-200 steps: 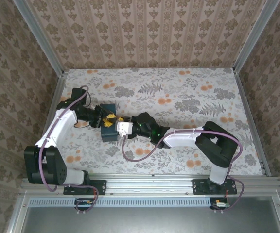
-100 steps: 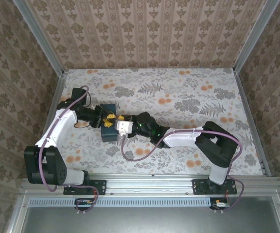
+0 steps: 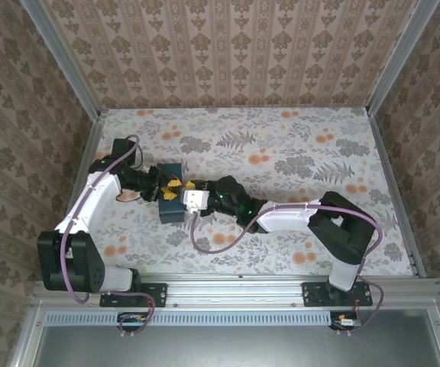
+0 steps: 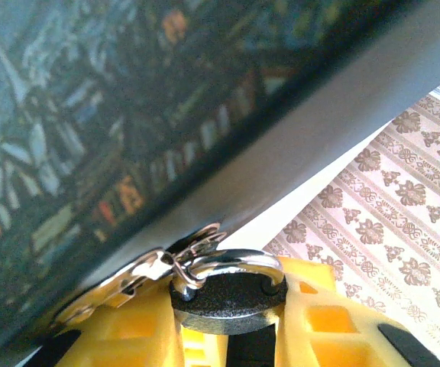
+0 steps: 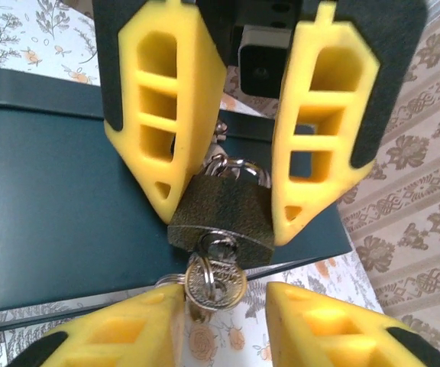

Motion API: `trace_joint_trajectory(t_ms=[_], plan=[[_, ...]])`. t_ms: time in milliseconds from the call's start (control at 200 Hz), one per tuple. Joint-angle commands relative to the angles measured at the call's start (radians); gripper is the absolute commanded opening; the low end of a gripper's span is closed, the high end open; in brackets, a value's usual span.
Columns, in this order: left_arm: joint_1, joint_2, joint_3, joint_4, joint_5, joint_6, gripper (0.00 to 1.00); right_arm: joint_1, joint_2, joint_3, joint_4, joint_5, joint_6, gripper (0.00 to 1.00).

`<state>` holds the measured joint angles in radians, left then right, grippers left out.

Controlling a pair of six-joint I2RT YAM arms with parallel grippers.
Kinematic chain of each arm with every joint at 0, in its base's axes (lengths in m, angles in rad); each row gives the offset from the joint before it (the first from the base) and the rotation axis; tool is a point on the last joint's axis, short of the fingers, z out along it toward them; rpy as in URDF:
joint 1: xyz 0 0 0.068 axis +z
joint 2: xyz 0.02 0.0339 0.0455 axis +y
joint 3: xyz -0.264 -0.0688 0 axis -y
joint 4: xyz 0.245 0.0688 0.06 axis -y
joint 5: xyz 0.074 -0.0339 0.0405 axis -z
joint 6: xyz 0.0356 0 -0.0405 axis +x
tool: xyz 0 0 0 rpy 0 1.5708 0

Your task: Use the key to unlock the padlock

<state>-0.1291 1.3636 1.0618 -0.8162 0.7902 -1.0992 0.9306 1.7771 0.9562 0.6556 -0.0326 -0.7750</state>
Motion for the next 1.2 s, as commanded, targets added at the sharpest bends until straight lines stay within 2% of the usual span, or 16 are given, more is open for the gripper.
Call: trace_joint_trajectory(t_ms=[0, 1195], plan=[[0.004, -0.044, 0.004, -0.003, 0.018, 0.001, 0.07, 0.004, -0.056, 0.030, 0.015, -0.010, 0.004, 0.35], [-0.006, -0.056, -0.001, 0.018, 0.032, -0.013, 0.07, 0.029, -0.011, 0.077, -0.046, -0.043, -0.037, 0.25]])
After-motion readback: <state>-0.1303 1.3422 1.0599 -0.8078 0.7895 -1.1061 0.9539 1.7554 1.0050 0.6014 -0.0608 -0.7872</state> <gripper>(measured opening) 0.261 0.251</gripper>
